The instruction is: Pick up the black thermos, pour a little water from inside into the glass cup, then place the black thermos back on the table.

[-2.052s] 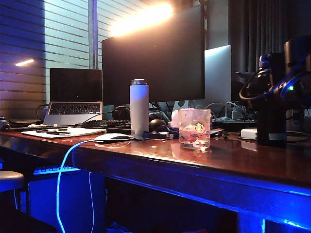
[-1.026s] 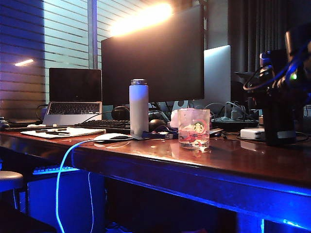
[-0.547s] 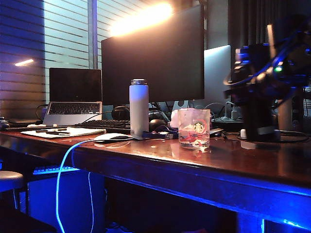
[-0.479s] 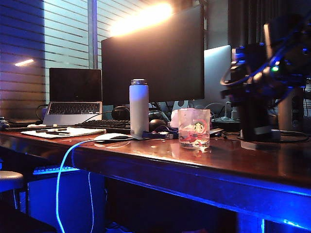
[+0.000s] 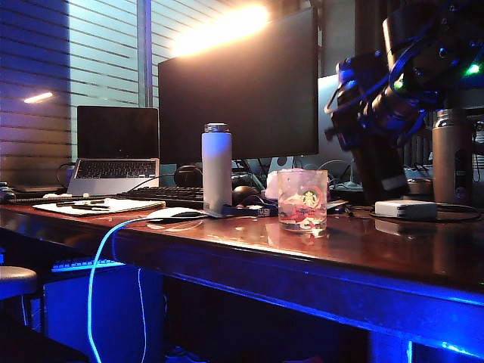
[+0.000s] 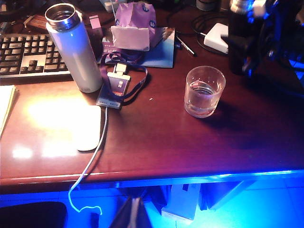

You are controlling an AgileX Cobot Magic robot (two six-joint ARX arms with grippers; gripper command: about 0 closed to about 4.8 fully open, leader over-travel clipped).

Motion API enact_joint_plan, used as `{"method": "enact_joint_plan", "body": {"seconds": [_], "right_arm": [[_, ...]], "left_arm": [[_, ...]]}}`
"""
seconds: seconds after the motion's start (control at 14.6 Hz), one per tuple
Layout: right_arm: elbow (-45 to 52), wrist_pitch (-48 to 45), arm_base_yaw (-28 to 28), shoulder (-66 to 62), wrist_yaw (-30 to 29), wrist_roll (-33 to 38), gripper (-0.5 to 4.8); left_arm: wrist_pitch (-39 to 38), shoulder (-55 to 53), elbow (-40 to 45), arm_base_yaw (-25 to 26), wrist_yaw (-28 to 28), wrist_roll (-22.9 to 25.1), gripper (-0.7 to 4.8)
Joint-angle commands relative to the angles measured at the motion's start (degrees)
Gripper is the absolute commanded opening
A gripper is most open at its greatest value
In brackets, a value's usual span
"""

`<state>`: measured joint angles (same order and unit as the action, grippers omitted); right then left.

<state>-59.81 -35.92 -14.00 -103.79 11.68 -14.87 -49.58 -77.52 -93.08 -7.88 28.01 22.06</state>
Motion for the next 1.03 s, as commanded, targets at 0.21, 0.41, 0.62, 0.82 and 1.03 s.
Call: {"method": "enact_joint_plan", "body": {"seconds": [0.21, 0.41, 0.62, 0.82, 1.03], "right_arm": [[-0.81, -1.01, -1.11, 0.96, 0.24, -11.04, 0.12], [-0.83, 1.64, -1.92, 0.94, 0.26, -17.03, 0.13], [-0.83, 1.97, -2.56, 0.94, 0.48, -18.95, 0.13], [-0.83, 2.80, -2.84, 0.90, 3.21, -24.81, 0.13], [-0.83, 3.91, -2.89, 0.87, 5.55, -26.16, 0.12]], "left_arm": [[0.42, 0.17, -0.26, -0.02, 0.26, 0.04, -0.03], [0.42, 0.17, -0.26, -0.02, 0.26, 0.04, -0.03], [0.42, 0.17, -0.26, -0.02, 0.26, 0.04, -0.03], [0.42, 0.17, -0.26, -0.02, 0.26, 0.07, -0.03], [0.42, 0.17, -0.26, -0.02, 0.26, 0.04, -0.03]]}}
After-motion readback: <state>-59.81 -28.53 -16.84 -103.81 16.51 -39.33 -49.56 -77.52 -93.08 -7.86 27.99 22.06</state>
